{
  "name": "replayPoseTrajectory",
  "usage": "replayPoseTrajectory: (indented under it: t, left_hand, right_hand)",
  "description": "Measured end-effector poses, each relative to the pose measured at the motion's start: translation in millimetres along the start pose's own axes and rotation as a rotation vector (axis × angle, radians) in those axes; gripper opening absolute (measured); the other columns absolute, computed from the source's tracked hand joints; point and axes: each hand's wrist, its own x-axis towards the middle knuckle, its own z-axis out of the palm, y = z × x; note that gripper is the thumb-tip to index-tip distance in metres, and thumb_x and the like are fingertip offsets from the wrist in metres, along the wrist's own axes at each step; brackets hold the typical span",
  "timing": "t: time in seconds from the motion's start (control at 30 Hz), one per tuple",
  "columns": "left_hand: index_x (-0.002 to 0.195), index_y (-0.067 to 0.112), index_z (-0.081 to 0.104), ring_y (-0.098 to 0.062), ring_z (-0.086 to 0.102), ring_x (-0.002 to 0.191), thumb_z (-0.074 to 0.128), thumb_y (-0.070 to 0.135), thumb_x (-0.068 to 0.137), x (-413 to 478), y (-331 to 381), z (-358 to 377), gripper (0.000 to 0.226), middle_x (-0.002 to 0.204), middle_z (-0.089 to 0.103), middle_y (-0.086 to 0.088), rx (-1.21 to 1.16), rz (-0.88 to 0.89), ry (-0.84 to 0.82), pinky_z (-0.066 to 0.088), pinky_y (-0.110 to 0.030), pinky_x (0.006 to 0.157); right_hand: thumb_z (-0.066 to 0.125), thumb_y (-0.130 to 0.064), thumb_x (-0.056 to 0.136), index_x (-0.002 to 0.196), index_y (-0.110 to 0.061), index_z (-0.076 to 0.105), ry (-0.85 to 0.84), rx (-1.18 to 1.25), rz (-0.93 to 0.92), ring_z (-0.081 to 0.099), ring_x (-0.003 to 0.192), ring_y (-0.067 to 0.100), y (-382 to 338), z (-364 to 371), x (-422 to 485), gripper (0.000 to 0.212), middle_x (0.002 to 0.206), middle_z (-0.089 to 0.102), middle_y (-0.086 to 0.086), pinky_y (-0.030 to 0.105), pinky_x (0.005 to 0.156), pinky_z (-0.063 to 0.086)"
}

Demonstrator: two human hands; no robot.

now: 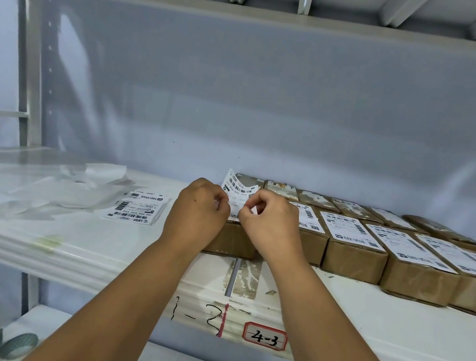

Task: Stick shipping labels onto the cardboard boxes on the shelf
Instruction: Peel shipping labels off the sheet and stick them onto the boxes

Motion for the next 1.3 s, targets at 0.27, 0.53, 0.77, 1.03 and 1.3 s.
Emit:
replayPoseTrajectory:
  t: [0.27, 0.53, 0.77, 1.03, 1.3]
  left_hand:
    - [0.087, 0.013, 0.07, -0.017, 0.056, 0.088, 0.053, 0.015, 0.085, 0.2, -4.1, -0.4, 0.017, 0.097, 0.062, -0.006, -0.008, -0.099, -0.036, 0.031, -0.019, 0.067]
    - [0.079, 0.013, 0.067, -0.018, 0.053, 0.08, 0.052, 0.016, 0.085, 0.1, -4.3, -0.7, 0.017, 0.091, 0.062, -0.007, -0.01, -0.161, -0.027, 0.032, -0.023, 0.065]
    - [0.08, 0.015, 0.065, -0.023, 0.055, 0.075, 0.049, 0.019, 0.086, -1.8, 0.1, -5.4, 0.018, 0.079, 0.062, -0.002, 0.014, -0.18, -0.066, 0.039, -0.028, 0.061]
    - [0.1, 0.03, 0.068, -0.024, 0.061, 0.088, 0.041, 0.013, 0.089, -2.0, 2.0, -6.4, 0.033, 0.11, 0.066, 0.001, -0.067, -0.24, -0.161, 0.049, -0.031, 0.079]
    - [0.07, 0.026, 0.073, -0.007, 0.061, 0.085, 0.045, 0.028, 0.08, -0.6, 7.3, -15.4, 0.029, 0.082, 0.07, 0.014, -0.431, -0.214, 0.013, 0.044, -0.022, 0.073]
  right_hand:
    - [0.059, -0.017, 0.079, 0.077, -0.018, 0.067, 0.006, -0.015, 0.0, 0.043, 0.057, 0.007, 1.8, 0.5, 2.2, 0.008, 0.06, 0.046, -0.008, 0.018, 0.051, 0.033]
    - [0.054, -0.03, 0.084, 0.086, -0.029, 0.069, 0.024, -0.228, -0.008, 0.044, 0.112, 0.014, 2.8, 0.8, 1.1, 0.015, 0.102, 0.063, -0.01, 0.032, 0.092, 0.026]
    - [0.052, -0.039, 0.085, 0.095, -0.036, 0.07, 0.024, -0.325, 0.076, 0.033, 0.125, 0.009, 6.2, -0.3, 0.6, 0.021, 0.118, 0.058, -0.019, 0.042, 0.106, 0.011]
    - [0.048, -0.04, 0.086, 0.101, -0.036, 0.068, -0.046, -0.292, 0.117, 0.042, 0.123, 0.01, 4.0, -1.2, 0.7, 0.025, 0.105, 0.065, -0.015, 0.045, 0.11, 0.004]
    - [0.048, -0.03, 0.088, 0.092, -0.033, 0.07, -0.077, -0.258, -0.042, 0.05, 0.112, 0.008, -4.7, -2.8, -2.3, 0.023, 0.098, 0.066, -0.017, 0.042, 0.111, 0.004]
